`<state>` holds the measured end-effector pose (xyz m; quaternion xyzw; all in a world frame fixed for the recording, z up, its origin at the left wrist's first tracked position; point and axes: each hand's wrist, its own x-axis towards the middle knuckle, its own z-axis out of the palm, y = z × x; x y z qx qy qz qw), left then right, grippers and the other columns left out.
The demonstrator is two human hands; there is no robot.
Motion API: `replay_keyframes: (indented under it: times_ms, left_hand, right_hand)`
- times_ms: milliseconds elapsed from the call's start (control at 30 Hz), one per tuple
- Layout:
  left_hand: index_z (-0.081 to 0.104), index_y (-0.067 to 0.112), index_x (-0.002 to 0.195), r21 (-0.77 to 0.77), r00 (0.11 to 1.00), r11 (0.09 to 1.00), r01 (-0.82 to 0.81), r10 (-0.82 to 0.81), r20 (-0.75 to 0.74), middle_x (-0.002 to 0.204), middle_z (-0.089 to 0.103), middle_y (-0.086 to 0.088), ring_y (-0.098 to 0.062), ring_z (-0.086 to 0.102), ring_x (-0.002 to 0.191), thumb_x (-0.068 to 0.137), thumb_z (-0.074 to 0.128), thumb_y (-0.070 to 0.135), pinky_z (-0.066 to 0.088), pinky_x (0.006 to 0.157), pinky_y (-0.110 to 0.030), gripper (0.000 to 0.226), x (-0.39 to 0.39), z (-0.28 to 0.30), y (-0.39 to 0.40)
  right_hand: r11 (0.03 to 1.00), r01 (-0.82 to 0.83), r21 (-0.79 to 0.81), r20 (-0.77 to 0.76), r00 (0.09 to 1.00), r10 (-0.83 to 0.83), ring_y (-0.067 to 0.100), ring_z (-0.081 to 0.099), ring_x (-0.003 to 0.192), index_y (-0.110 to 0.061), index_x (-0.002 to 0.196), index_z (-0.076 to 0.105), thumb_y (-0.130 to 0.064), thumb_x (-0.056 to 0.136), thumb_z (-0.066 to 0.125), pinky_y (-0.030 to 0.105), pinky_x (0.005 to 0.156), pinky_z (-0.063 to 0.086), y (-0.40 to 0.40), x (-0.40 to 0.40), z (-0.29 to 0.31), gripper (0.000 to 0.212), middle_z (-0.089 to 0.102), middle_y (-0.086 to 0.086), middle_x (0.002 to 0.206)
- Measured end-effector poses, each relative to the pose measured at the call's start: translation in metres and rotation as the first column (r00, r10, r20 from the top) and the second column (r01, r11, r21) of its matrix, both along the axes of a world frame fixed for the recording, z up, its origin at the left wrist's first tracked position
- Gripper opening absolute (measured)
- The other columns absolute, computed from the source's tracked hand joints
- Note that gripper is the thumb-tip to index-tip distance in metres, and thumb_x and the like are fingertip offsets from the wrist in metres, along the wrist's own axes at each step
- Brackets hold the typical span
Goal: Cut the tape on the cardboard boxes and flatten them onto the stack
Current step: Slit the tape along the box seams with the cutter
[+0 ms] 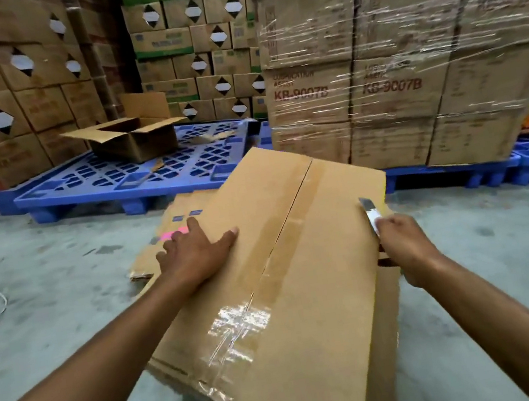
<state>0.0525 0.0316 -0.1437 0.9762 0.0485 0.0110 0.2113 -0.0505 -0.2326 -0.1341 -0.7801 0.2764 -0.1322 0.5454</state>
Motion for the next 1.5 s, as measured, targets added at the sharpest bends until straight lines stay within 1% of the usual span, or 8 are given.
replay_keyframes:
  times_ms: [167,267,467,667,833,1100,1333,1500]
  left_hand:
    - [0.044,0.009,0.129,-0.014,0.986,0.999,-0.040,0.042,0.161,0.126,0.055,-0.020,-0.038,0.051,0.115,0.075,0.041,0.079,0.043,0.094,-0.045,0.089,0.003,-0.004,0.008]
    - [0.049,0.010,0.120,0.032,0.958,0.999,0.022,-0.030,0.284,0.116,0.060,-0.017,-0.036,0.055,0.107,0.076,0.041,0.078,0.043,0.087,-0.042,0.081,0.020,0.016,0.020]
    - [0.042,0.019,0.137,0.288,0.901,0.942,0.172,-0.269,0.340,0.139,0.047,-0.013,-0.030,0.037,0.130,0.088,0.043,0.062,0.023,0.109,-0.046,0.066,0.045,0.037,0.029]
    - [0.031,0.018,0.142,0.207,0.980,0.977,-0.043,0.001,0.199,0.154,0.018,-0.022,-0.039,0.010,0.142,0.085,0.032,0.071,0.006,0.115,-0.053,0.078,0.002,-0.012,0.045]
    - [0.008,0.020,0.150,0.087,0.955,0.951,-0.296,0.297,0.008,0.157,-0.005,-0.024,-0.044,-0.002,0.144,0.072,0.037,0.084,0.002,0.112,-0.060,0.106,-0.043,-0.026,0.113]
    - [0.045,0.014,0.132,-0.077,0.911,0.921,-0.382,0.389,0.138,0.133,0.045,-0.024,-0.043,0.045,0.121,0.074,0.050,0.076,0.036,0.098,-0.053,0.085,-0.032,-0.004,0.145]
    - [0.050,0.015,0.134,0.079,0.914,0.995,-0.065,0.028,0.404,0.131,0.053,-0.023,-0.040,0.046,0.121,0.085,0.052,0.060,0.038,0.096,-0.048,0.067,0.030,0.074,0.096]
    - [0.049,0.025,0.135,0.242,0.954,0.951,0.194,-0.240,0.180,0.140,0.048,-0.011,-0.030,0.037,0.132,0.089,0.039,0.063,0.022,0.108,-0.050,0.060,0.037,0.036,0.027]
  right_hand:
    - [0.993,0.121,-0.014,0.129,0.985,-0.118,0.022,0.045,0.067,-0.012,0.082,0.051,-0.029,0.099,0.035,0.034,0.062,0.040,0.033,-0.002,-0.012,0.029,0.048,0.002,0.072]
    - [0.999,-0.002,0.054,0.131,0.991,-0.005,0.024,0.054,0.078,-0.019,0.081,0.052,-0.031,0.100,0.034,0.049,0.081,0.053,0.041,-0.015,-0.005,0.028,0.053,0.002,0.081]
    - [0.914,-0.092,-0.395,-0.018,0.996,0.092,0.031,0.067,0.079,-0.009,0.103,0.053,-0.026,0.101,0.031,0.048,0.075,0.057,-0.002,-0.019,0.020,0.028,0.067,0.016,0.088]
    - [0.817,-0.110,-0.566,-0.022,0.993,0.118,0.025,0.048,0.077,-0.009,0.092,0.049,-0.024,0.102,0.033,0.035,0.059,0.033,-0.022,0.019,0.013,0.024,0.054,0.015,0.093]
    - [0.888,-0.208,-0.410,-0.027,0.976,0.216,0.030,0.051,0.099,-0.001,0.108,0.055,-0.027,0.102,0.034,0.041,0.085,0.040,0.001,0.048,0.003,0.034,0.054,0.015,0.105]
    - [0.861,-0.115,-0.496,-0.053,0.993,0.102,0.037,0.056,0.093,-0.005,0.104,0.057,-0.027,0.099,0.037,0.049,0.081,0.048,0.009,0.030,0.024,0.031,0.059,0.021,0.103]
    - [0.896,-0.143,-0.421,-0.168,0.983,0.077,0.035,0.066,0.058,-0.006,0.087,0.051,-0.027,0.102,0.030,0.047,0.060,0.059,-0.009,-0.047,0.035,0.033,0.063,0.020,0.070]
    - [0.466,-0.184,-0.865,-0.218,0.976,-0.019,0.030,0.055,0.065,-0.015,0.087,0.037,-0.034,0.101,0.023,0.034,0.052,0.038,-0.007,-0.059,0.024,0.028,0.054,0.004,0.068]
